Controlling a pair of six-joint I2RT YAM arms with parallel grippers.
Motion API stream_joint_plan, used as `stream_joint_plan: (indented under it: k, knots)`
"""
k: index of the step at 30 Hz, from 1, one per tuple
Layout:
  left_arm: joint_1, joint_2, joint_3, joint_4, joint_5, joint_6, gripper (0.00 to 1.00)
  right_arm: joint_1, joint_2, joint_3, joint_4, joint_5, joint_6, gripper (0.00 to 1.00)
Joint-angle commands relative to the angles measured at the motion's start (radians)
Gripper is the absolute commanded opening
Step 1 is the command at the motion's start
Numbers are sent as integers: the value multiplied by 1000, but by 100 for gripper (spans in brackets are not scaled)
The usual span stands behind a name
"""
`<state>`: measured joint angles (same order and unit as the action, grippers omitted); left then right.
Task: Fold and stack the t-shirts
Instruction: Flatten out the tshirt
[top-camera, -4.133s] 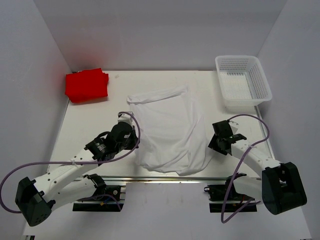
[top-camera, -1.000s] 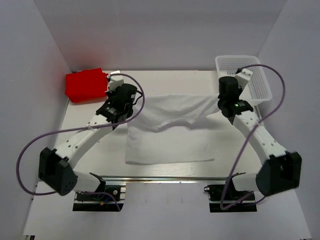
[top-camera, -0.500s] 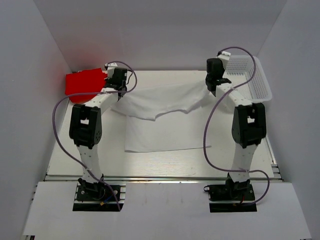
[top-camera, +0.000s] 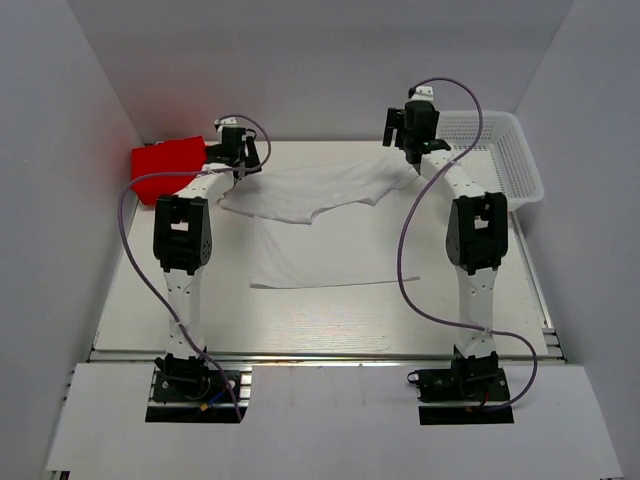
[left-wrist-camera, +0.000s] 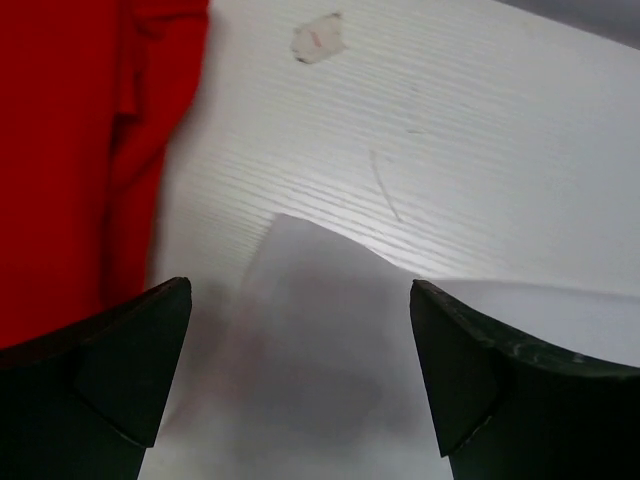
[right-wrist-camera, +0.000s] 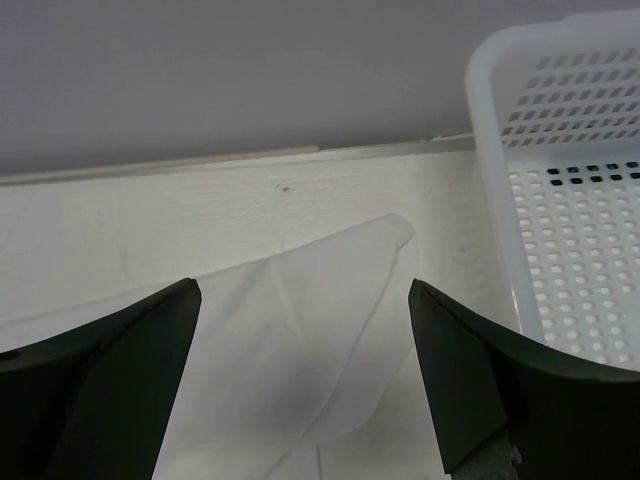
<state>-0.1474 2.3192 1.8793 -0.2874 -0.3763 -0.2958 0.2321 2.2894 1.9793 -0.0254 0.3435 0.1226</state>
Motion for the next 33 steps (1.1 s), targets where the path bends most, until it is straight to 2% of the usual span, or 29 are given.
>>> stream_joint_plan:
  k: [1, 2, 5, 9, 13, 18, 23, 26, 28, 29, 31, 33]
  knots:
    - [-41, -178, -104, 91, 164, 46, 100, 15, -181, -16, -106, -166, 23, 90]
    - [-41, -187, -120, 124, 256, 56, 100, 18, -227, -51, -129, -193, 46, 90]
    - [-52, -149, -100, 116, 327, 79, 100, 39, -356, -215, -252, -297, 159, 90]
    - [-61, 3, 55, 4, 372, 78, 100, 82, -566, -625, -246, -374, 265, 90]
    - [-70, 65, 66, 4, 413, 41, 100, 114, -636, -818, -258, -493, 304, 90]
    - [-70, 11, -69, 27, 383, 32, 100, 127, -644, -990, -260, -546, 350, 90]
    - [-70, -47, -179, -102, 306, -14, 100, 112, -585, -996, -228, -601, 367, 90]
    - [-70, -164, -429, -102, 277, -66, 100, 90, -514, -927, -287, -525, 379, 90]
    - [-70, -279, -540, -111, 277, -107, 100, 82, -470, -880, -329, -476, 390, 90]
    - [-70, -323, -656, -111, 277, -132, 100, 67, -453, -841, -343, -456, 394, 90]
    - [-81, -415, -783, -72, 318, -198, 100, 44, -383, -778, -357, -422, 385, 90]
    - [-105, -552, -942, -52, 385, -219, 100, 27, -299, -647, -379, -387, 358, 90]
